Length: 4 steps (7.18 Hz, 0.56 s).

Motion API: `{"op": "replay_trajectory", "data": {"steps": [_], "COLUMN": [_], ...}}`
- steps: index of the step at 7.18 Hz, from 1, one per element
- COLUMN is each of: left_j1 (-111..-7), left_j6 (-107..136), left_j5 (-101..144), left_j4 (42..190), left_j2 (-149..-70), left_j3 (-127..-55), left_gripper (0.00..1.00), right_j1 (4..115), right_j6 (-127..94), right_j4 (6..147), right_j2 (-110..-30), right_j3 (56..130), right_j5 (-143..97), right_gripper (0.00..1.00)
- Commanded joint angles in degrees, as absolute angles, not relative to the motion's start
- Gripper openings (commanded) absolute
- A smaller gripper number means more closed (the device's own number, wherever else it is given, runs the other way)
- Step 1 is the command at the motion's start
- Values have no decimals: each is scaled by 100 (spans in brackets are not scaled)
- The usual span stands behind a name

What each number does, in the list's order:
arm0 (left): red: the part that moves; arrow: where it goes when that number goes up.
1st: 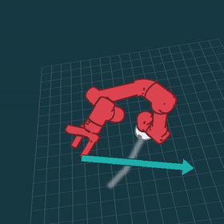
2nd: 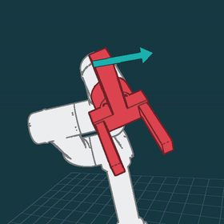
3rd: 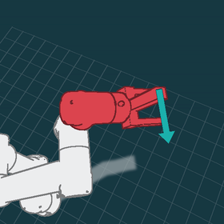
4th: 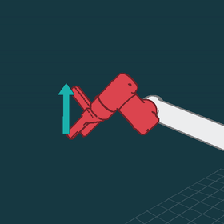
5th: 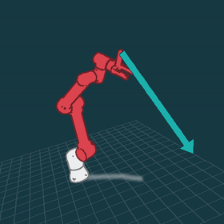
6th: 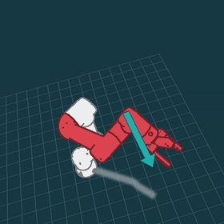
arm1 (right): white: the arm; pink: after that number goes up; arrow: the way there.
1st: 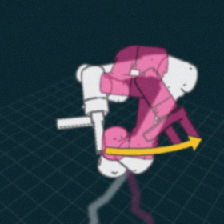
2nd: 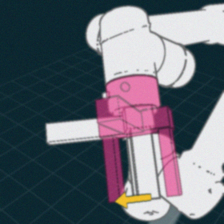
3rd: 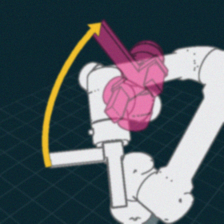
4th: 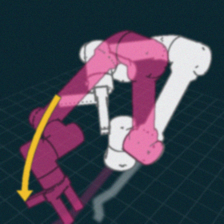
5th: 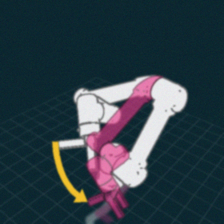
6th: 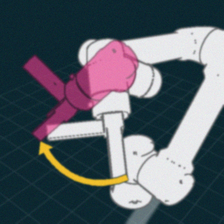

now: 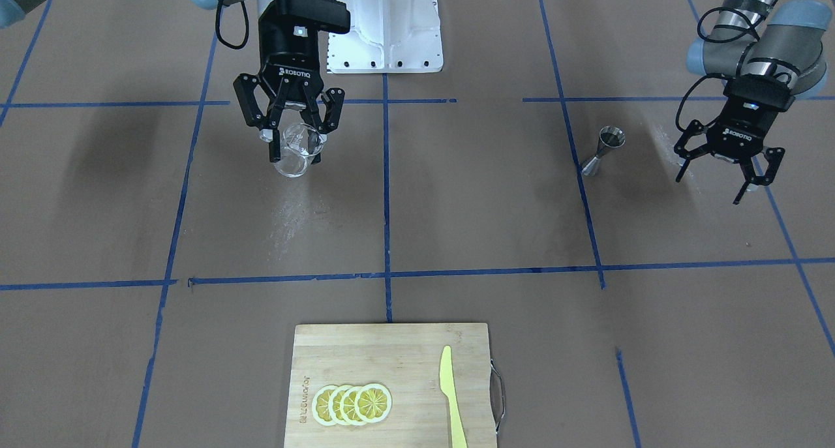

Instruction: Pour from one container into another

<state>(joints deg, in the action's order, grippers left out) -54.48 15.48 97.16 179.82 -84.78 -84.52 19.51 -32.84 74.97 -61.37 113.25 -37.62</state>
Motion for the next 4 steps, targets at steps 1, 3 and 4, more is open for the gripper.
{"op": "replay_trajectory", "data": {"steps": [1,3,4], "left_j1": [-6569,-6934,-7074], "left_j6": [482,123,158], "left_j5": [10667,10600,10565], "left_j4": [16059,14551,14511], "left_j2": [-8787,-8895,-8790], "left_j3": [-8734,-9157,-9010], "left_gripper": [100,100,100], "right_j1": [1951,1951,1951], "right_j6": [-3287,-3287,-3296], "right_j4": [7497,7497,7497], "right_j2": [-6144,-6152,-6152], "right_j3": [11329,11329,11329], "right_j5": [-3762,-3762,-3762], "right_gripper": [0,0,0]}}
